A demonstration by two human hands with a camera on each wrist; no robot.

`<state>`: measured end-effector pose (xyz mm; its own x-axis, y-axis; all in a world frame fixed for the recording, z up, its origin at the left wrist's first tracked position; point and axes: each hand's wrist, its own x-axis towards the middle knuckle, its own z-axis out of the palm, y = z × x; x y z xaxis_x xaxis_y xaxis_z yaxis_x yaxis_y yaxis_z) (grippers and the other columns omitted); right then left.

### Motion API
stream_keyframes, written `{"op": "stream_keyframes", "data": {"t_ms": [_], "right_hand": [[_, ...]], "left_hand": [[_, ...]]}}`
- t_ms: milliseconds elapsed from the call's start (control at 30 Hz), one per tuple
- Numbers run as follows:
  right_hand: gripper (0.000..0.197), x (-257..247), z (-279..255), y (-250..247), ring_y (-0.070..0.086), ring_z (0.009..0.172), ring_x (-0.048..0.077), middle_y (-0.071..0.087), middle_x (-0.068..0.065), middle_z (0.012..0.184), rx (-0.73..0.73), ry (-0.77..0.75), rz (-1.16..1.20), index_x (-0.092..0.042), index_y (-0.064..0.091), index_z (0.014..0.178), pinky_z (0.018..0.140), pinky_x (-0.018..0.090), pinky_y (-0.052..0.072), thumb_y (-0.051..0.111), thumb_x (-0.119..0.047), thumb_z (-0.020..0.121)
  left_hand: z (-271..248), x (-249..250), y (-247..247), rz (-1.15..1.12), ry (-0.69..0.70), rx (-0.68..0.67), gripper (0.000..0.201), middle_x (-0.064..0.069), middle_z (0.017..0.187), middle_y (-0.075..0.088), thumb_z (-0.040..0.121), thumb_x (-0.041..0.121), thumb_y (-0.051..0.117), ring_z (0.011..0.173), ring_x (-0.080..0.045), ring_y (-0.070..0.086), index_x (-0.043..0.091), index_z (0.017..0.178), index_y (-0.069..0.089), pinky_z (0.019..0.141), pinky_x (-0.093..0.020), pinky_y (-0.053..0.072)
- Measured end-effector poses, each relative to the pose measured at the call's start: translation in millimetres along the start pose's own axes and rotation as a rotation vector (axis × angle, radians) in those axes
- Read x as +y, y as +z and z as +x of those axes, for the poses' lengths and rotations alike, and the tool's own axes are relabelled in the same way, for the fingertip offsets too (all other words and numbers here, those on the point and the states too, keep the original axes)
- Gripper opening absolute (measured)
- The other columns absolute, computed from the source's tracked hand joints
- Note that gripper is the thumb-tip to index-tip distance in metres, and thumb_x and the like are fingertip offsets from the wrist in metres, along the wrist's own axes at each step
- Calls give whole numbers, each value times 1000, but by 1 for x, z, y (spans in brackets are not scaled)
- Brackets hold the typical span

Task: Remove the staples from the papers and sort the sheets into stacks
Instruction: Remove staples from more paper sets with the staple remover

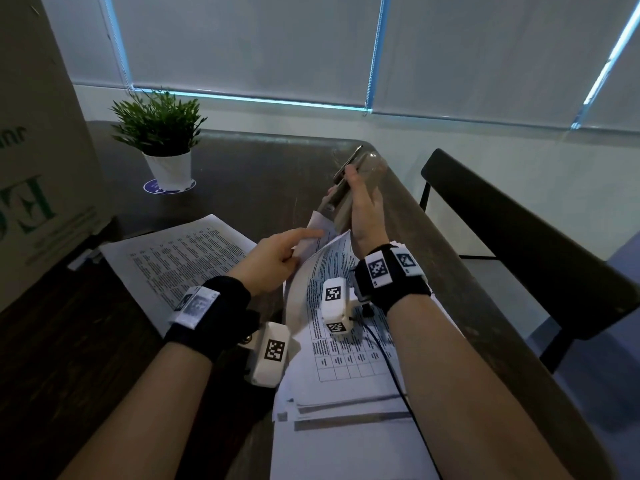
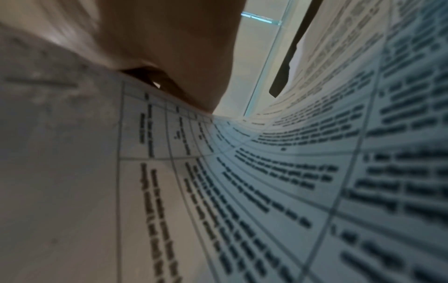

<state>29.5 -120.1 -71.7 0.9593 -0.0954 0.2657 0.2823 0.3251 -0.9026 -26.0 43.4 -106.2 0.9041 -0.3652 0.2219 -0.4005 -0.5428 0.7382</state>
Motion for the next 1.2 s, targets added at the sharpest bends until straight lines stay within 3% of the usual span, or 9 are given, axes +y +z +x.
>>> {"op": "stream_keyframes", "data": {"t_ms": [100, 233, 400, 467, 633, 733, 800, 933, 1200], "right_hand": [[15, 2, -1, -1, 65, 79, 22, 68, 5, 81, 9, 17, -70, -17, 63, 94, 95, 53, 52, 63, -32, 94], [19, -1, -6, 3, 65, 72, 20, 67, 5, 74, -37, -1, -150, -15, 63, 88, 85, 43, 54, 59, -31, 96], [26, 0, -12, 14, 63, 63, 24, 66, 9, 69, -69, -37, -175, -13, 63, 81, 75, 44, 57, 59, -34, 96], [29, 3, -12, 16, 64, 64, 24, 66, 9, 69, -55, -80, -220, -13, 64, 76, 74, 44, 56, 61, -36, 95], [35, 6, -10, 18, 62, 63, 22, 63, -1, 61, -3, -171, -190, -16, 64, 70, 69, 42, 55, 65, -50, 81], [38, 8, -11, 20, 60, 60, 19, 62, -7, 58, 2, -212, -160, -18, 64, 69, 67, 39, 53, 63, -55, 74], [33, 8, -12, 19, 59, 54, 16, 61, -7, 55, 15, -230, -126, -17, 62, 66, 62, 36, 51, 64, -48, 78], [29, 7, -13, 20, 56, 48, 13, 58, -7, 51, 54, -234, -81, -14, 59, 64, 56, 29, 49, 60, -36, 84], [34, 10, -16, 24, 53, 46, 14, 55, -8, 49, 121, -208, -92, -16, 58, 62, 53, 30, 47, 63, -40, 85]], "left_hand": [[-1, 4, 0, 5, 15, 1, 58, 2, 122, 63, 92, -1, 49, 99, -20, 67, 51, 120, 51, 88, -44, 54], [-2, 5, 0, -125, 2, 38, 53, -3, 123, 62, 90, -4, 52, 108, -14, 63, 46, 107, 46, 90, -41, 54], [0, 3, 2, -192, -26, 99, 48, -12, 89, 69, 86, -8, 56, 91, -25, 67, 25, 111, 33, 86, -42, 54], [1, 4, 2, -175, -38, 97, 46, -18, 88, 69, 87, -4, 57, 94, -29, 67, 19, 119, 33, 87, -47, 53], [-1, 8, 0, -10, 15, 63, 49, 9, 104, 68, 92, 5, 57, 102, -5, 63, 17, 137, 43, 83, -11, 49], [1, 6, -2, 16, 72, 67, 49, 8, 121, 64, 92, 5, 56, 113, -5, 58, 20, 137, 48, 97, -23, 47], [1, 6, -1, -9, 90, 67, 48, 8, 126, 61, 92, 3, 55, 117, -4, 56, 21, 136, 50, 101, -25, 45], [-2, 10, 1, -129, 98, 40, 47, 3, 125, 62, 92, -3, 53, 116, -4, 56, 20, 133, 52, 97, -16, 44], [-8, 19, -2, -200, 75, 13, 36, -1, 117, 66, 92, 4, 55, 109, -9, 62, 15, 126, 58, 96, -28, 49]]}}
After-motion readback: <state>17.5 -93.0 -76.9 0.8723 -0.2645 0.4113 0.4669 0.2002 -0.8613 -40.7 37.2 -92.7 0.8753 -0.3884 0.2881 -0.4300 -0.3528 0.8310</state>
